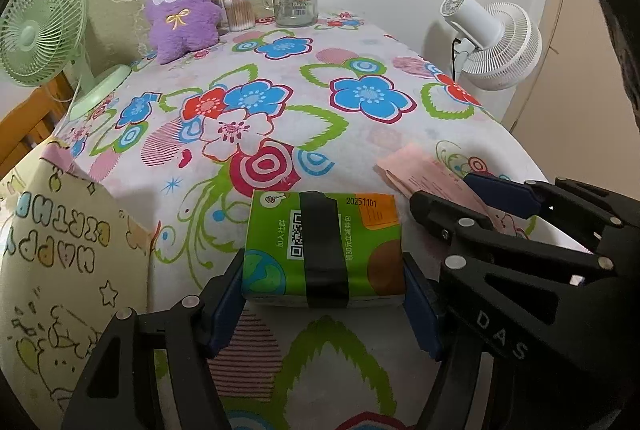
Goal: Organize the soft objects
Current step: 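Lift the green tissue pack with left tool while right tool carries the pink packet over the box, then open left tool to drop the green pack in the box while right tool releases the pink packet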
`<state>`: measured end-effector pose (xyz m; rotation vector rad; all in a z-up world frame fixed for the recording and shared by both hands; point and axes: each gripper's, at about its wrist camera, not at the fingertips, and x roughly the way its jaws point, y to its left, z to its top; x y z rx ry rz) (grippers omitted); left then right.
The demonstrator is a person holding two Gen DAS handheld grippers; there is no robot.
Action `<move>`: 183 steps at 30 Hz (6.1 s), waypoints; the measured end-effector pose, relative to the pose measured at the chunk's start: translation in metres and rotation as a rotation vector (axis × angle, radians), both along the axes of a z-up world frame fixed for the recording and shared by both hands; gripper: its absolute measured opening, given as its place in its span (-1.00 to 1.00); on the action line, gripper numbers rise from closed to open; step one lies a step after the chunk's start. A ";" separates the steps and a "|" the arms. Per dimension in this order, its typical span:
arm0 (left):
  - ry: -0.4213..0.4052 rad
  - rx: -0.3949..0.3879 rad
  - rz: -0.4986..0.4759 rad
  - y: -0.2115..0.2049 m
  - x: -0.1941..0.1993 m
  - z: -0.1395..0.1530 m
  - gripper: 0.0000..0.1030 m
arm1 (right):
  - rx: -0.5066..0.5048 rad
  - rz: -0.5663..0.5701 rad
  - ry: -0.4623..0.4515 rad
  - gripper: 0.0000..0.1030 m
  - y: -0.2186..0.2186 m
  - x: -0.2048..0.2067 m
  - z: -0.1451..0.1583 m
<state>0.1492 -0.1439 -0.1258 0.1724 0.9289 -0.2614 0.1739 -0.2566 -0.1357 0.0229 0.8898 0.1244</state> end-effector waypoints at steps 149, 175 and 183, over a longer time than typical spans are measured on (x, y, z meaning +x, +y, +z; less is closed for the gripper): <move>-0.226 -0.023 0.127 0.198 -0.057 0.095 0.41 | -0.025 0.112 -0.191 -0.14 0.215 -0.082 0.118; -0.139 -0.001 0.146 0.231 -0.043 0.064 0.60 | -0.010 0.178 -0.115 -0.14 0.251 -0.064 0.089; -0.148 -0.003 0.136 0.233 -0.048 0.065 0.73 | 0.010 0.192 -0.100 -0.11 0.254 -0.064 0.087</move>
